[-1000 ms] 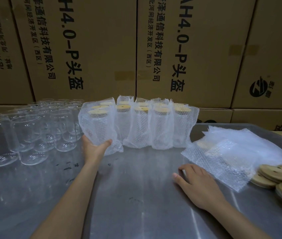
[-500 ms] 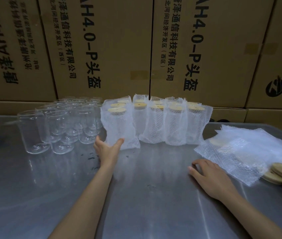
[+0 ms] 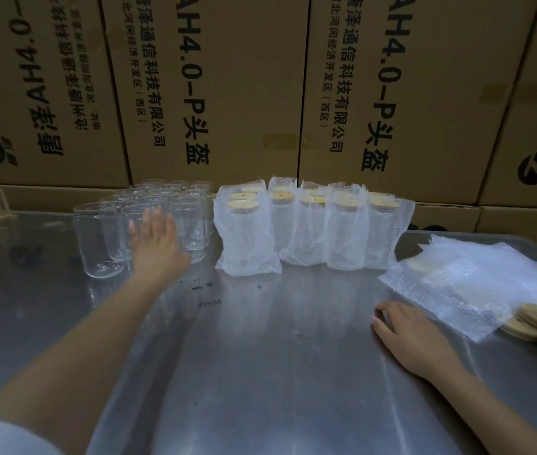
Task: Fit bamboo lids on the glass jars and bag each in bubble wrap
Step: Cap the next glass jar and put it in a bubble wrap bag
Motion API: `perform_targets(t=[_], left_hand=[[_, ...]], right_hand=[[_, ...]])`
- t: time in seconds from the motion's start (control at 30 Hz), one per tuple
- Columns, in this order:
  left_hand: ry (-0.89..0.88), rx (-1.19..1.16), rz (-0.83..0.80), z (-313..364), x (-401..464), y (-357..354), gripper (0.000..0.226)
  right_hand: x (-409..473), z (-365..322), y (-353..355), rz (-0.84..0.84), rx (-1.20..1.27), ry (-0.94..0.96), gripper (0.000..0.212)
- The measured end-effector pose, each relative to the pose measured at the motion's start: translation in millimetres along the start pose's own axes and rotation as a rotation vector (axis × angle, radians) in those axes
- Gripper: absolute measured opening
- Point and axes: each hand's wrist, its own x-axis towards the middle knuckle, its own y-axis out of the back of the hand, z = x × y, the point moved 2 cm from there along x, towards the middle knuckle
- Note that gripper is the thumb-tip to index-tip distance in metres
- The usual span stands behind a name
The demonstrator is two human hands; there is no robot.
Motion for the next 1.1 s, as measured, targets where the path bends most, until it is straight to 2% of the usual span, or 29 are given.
perform_targets(t=[0.07, 0.17, 0.23, 0.3, 0.4, 0.53, 0.67, 0.87, 0.97, 1.1], left_hand=[[0.071, 0.105, -0.099, -9.7, 13.4, 12.4, 0.091], [0.101, 0.13, -0.163, -16.2, 18.6, 17.0, 0.093], [0.084, 0.127, -0.114, -18.5, 15.1, 16.1, 0.086], [0.047, 0.078, 0.009, -20.4, 8.7, 15.8, 0.068], [-0.069, 0.032, 0.15, -21.5, -4.4, 15.2, 0.043], [-0.288, 0.175, 0.033, -10.4, -34.4, 24.2, 0.035], [-0.451, 0.206, 0.029, 12.2, -74.1, 53.8, 0.03], [-0.729, -0.134, 0.161, 67.1, -148.3, 101.4, 0.022], [-0.769, -0.164, 0.151, 101.2, -166.8, 99.8, 0.028], [-0.811, -0.252, 0.173, 143.6, -179.8, 97.5, 0.028]], right_hand=[[0.9, -0.1, 0.6, 0.001, 0.0, 0.002, 0.031], [1.8, 2.0, 0.6, 0.005, 0.004, 0.003, 0.031], [2.0, 3.3, -0.2, 0.015, 0.013, 0.0, 0.029], [2.5, 3.4, -0.3, 0.02, 0.022, -0.006, 0.027], [3.4, 2.7, 0.0, 0.025, 0.044, -0.019, 0.025], [2.7, 1.7, 3.3, 0.053, 0.071, -0.042, 0.021], [-3.2, -1.5, 8.9, 0.109, 0.059, -0.041, 0.016], [-18.7, -14.2, 17.7, 0.131, 0.084, 0.075, 0.014], [-27.7, -19.0, 19.6, 0.089, 0.143, 0.136, 0.027], [-40.4, -26.7, 22.0, 0.049, 0.255, 0.213, 0.067]])
